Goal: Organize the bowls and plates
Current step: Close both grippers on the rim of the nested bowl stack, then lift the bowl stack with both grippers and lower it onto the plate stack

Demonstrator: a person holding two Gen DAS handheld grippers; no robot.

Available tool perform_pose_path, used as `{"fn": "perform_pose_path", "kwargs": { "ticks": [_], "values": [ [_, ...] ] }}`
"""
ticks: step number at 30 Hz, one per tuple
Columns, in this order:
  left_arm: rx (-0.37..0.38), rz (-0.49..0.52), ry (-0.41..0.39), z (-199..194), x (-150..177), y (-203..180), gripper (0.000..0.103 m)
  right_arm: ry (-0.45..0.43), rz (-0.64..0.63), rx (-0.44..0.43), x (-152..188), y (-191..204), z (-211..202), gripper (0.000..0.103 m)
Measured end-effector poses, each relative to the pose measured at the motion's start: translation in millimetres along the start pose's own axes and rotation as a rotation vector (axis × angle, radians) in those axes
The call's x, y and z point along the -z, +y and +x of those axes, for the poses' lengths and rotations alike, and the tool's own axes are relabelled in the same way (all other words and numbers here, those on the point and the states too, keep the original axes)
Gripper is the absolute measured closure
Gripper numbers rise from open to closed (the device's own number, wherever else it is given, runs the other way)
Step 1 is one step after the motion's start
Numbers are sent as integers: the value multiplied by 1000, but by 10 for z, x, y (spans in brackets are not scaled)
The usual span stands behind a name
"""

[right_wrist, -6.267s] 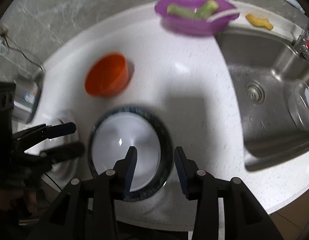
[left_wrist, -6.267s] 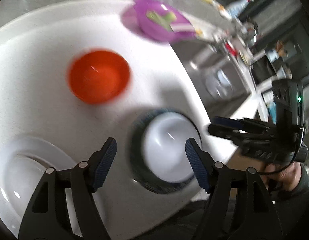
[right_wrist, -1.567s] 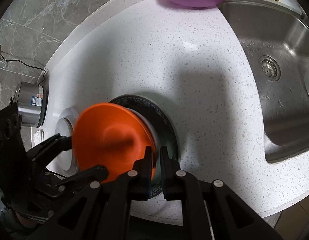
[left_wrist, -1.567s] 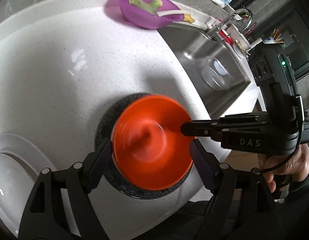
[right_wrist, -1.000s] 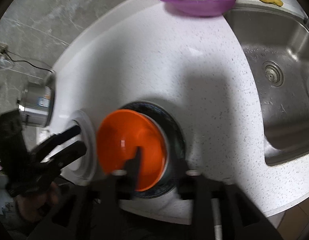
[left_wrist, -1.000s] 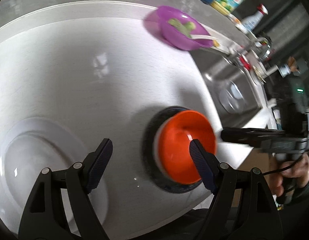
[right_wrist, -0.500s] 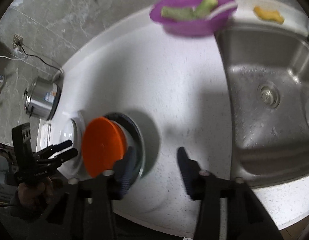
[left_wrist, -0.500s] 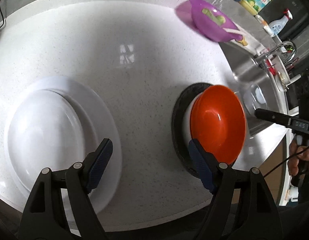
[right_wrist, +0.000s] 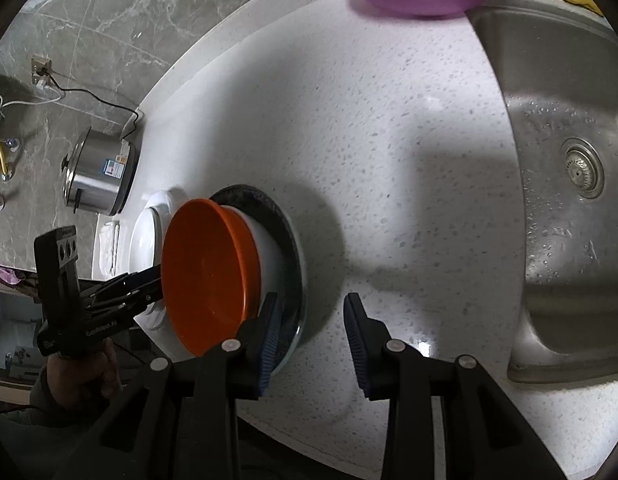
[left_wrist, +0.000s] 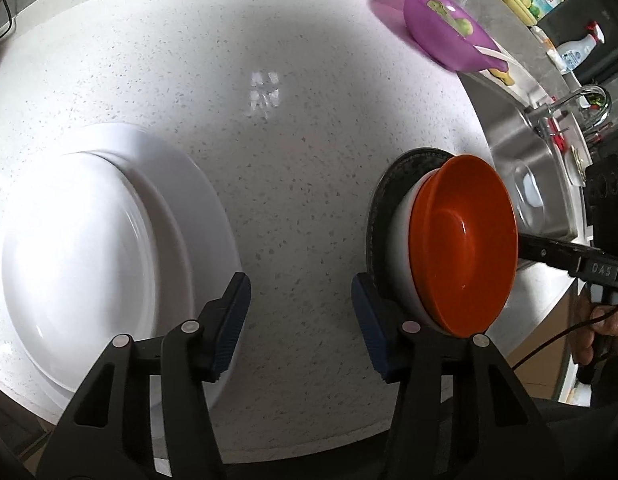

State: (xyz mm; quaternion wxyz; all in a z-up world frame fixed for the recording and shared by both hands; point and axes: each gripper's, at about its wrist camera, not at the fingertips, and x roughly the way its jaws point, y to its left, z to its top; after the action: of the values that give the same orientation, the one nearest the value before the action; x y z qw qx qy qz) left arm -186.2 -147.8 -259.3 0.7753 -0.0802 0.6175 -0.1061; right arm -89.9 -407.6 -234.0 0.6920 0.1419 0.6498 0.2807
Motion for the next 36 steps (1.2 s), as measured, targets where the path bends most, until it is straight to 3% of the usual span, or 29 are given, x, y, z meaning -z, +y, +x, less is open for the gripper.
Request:
{"fn": "perform_pose_path", "kwargs": {
  "ticks": [10,19,25,27,33,36],
  "values": [
    [31,9,-17,-205,-109,-99,51,1,9,-3,-35,-12,-31,66],
    [90,24,52,105,-126,-159,54,13,8,-13,-32,0,47,67],
    [162,41,38,218,-193,-194,72,13,15,-6,0,-16,103,68],
    [154,60,32,246,-195,-235,73,18,7,-4,1,-25,140,76],
    [188,99,40,275,-244,-362,95,-7,-21,-13,17,44,154,91],
    [166,129,44,276,-266,-438,95,-16,-27,11,20,70,151,91]
  ]
}}
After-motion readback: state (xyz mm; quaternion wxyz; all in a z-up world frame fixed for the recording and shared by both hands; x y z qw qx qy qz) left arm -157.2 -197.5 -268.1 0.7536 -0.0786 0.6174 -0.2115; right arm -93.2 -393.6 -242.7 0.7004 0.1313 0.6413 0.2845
